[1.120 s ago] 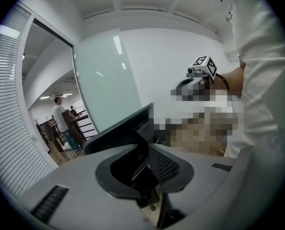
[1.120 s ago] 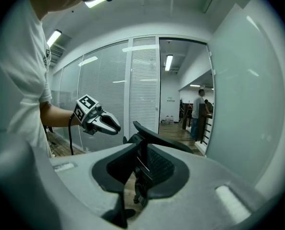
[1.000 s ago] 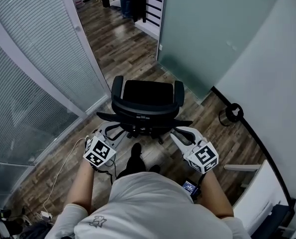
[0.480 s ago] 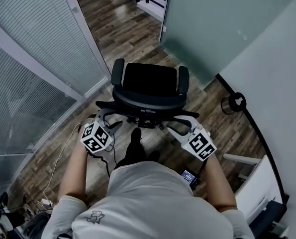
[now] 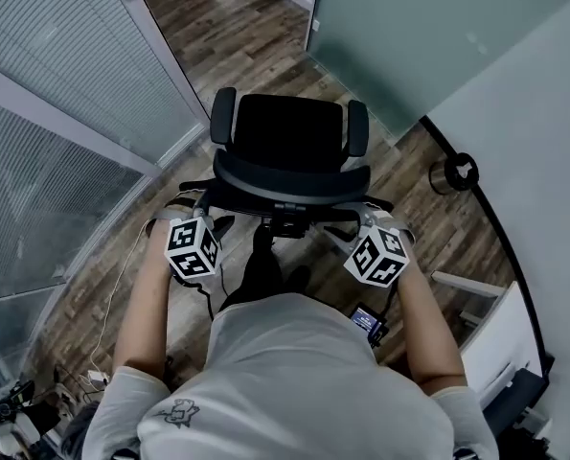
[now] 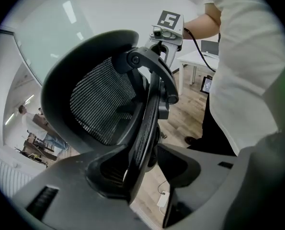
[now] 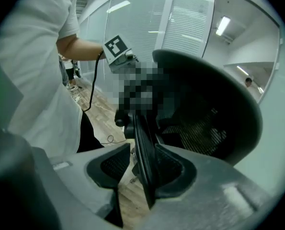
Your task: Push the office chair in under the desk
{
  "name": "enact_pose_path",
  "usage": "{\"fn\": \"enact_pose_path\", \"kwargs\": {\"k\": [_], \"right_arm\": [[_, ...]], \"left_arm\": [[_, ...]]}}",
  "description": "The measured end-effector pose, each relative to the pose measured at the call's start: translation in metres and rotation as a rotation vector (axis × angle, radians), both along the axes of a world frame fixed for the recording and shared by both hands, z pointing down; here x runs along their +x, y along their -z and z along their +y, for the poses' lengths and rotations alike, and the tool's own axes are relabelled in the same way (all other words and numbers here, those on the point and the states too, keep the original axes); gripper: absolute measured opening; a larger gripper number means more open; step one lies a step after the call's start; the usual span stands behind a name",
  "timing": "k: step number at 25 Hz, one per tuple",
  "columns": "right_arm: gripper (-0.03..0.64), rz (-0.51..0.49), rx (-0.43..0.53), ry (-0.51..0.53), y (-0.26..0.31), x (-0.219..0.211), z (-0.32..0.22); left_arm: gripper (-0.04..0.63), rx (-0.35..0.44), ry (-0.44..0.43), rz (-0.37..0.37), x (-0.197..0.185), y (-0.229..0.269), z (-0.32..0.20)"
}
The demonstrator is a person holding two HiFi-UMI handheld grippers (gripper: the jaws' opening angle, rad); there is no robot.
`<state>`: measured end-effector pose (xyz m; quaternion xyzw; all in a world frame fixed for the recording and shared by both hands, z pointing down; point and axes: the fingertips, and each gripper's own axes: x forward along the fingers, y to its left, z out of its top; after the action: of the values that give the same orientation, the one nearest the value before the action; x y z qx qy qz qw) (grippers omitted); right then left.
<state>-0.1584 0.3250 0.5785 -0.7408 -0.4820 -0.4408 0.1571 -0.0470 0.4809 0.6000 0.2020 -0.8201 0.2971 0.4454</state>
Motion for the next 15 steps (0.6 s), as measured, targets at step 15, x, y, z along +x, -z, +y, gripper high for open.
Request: {"fn": "enact_pose_path", "kwargs": {"k": [15], "right_arm": [[0.106, -0.163, 0.133, 0.093, -0.044, -0.013, -0.003]], "left_arm": [[0.137, -0.063, -0.048, 0.096, -0.009, -0.029, 0.008]]}}
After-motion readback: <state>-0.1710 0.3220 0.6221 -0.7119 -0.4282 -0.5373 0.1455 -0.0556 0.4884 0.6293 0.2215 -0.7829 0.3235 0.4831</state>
